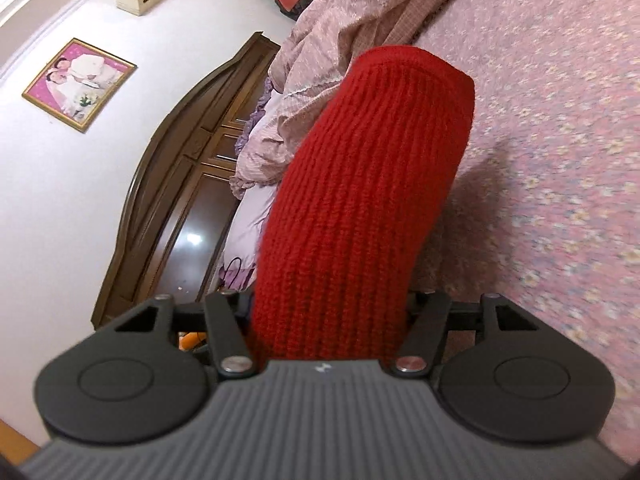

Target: Fold small clothes

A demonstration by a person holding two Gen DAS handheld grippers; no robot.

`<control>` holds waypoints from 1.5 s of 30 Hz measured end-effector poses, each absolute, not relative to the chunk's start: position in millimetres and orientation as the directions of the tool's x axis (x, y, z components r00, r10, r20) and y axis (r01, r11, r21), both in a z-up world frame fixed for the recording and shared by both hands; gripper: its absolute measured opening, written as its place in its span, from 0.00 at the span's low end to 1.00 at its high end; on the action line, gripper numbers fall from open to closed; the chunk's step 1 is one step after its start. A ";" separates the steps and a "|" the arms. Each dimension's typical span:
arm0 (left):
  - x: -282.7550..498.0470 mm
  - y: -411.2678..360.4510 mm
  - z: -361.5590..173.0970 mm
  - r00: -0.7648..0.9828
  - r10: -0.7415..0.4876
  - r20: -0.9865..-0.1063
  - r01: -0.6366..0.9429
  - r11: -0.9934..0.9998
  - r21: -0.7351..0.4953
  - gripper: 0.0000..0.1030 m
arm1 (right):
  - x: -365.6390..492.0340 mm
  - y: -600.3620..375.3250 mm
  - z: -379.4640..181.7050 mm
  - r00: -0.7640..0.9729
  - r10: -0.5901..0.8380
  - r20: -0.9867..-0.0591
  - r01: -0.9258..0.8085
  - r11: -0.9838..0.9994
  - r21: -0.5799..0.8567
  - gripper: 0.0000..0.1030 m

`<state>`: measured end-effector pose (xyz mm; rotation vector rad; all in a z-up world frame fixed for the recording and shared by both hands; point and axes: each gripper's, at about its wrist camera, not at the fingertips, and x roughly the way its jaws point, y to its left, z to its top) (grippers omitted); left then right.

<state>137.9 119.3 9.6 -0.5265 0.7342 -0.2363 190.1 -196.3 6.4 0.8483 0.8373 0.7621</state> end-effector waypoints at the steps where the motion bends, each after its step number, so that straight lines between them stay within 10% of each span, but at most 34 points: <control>1: 135.8 112.1 11.2 0.718 -0.394 -0.574 0.037 0.845 -0.533 1.00 | 186.9 -204.9 8.4 0.458 0.831 -0.315 -0.226 0.452 0.863 0.60; 19: 103.6 7.5 -11.9 0.573 -0.400 -0.715 0.167 0.911 -0.376 1.00 | 139.9 -280.4 -17.3 0.513 0.652 -0.559 -0.238 0.733 0.637 0.75; 45: 76.9 -3.1 19.7 0.677 -0.210 -0.705 0.145 0.978 -0.152 1.00 | 100.1 -278.1 12.3 0.667 0.458 -0.587 -0.189 0.867 0.462 0.81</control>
